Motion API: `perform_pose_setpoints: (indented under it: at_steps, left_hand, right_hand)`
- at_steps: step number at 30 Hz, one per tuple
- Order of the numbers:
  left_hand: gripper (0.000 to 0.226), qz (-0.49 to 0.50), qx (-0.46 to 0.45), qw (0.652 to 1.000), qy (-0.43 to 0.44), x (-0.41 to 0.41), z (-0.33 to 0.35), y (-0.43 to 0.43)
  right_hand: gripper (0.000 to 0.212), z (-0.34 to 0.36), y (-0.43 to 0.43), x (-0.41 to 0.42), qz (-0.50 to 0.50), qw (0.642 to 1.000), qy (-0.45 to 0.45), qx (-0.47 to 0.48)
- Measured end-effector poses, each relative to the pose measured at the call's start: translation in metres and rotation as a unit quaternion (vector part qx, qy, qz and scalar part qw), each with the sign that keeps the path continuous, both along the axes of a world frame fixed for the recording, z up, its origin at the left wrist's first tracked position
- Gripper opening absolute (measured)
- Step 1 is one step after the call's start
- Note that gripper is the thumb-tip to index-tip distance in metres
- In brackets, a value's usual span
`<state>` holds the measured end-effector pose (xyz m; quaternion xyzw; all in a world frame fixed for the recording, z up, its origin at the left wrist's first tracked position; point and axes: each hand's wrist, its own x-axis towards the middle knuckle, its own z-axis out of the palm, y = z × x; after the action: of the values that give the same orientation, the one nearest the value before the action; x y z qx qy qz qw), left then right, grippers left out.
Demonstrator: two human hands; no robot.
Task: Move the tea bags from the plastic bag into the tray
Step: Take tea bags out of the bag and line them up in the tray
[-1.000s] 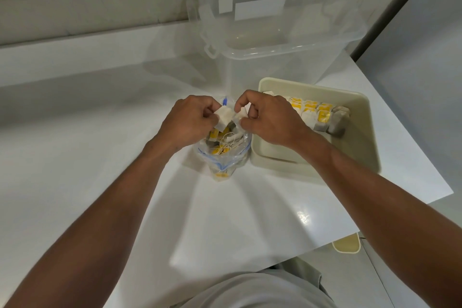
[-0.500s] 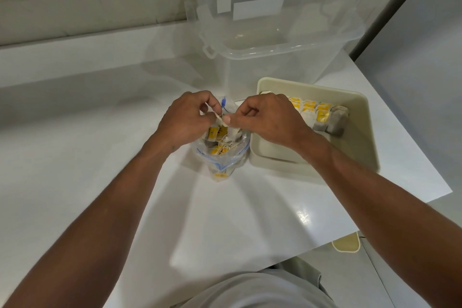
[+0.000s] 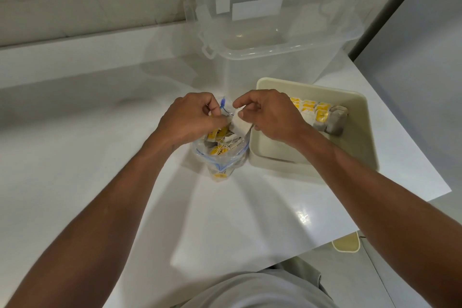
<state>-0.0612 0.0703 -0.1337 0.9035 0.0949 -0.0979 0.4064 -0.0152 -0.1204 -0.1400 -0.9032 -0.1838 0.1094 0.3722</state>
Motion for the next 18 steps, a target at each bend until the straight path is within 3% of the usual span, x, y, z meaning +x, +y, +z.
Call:
perform_pose_setpoints:
  at_steps: [2,8,13,15,18]
  left_hand:
    - [0.014,-0.023,0.044,0.999,-0.017,-0.001,0.000,0.002]
    - [0.050,-0.023,0.016,1.000,-0.012,0.002,0.005,0.007]
    - [0.024,-0.022,0.023,0.999,-0.037,0.006,0.006,0.014]
    - [0.012,-0.028,0.027,0.998,-0.039,0.006,0.006,0.015]
    - [0.012,-0.029,0.009,0.999,-0.038,0.007,0.005,0.016]
  right_hand:
    - [0.022,0.000,-0.001,0.000,-0.002,1.000,0.013,0.016]
    - [0.020,0.003,-0.001,-0.001,0.035,0.998,0.033,0.033]
    - [0.017,0.014,0.002,-0.009,0.123,0.978,0.150,0.080]
    - [0.021,0.015,0.003,-0.007,0.114,0.980,0.147,0.078]
    - [0.020,0.015,0.004,-0.006,0.110,0.988,0.095,0.041]
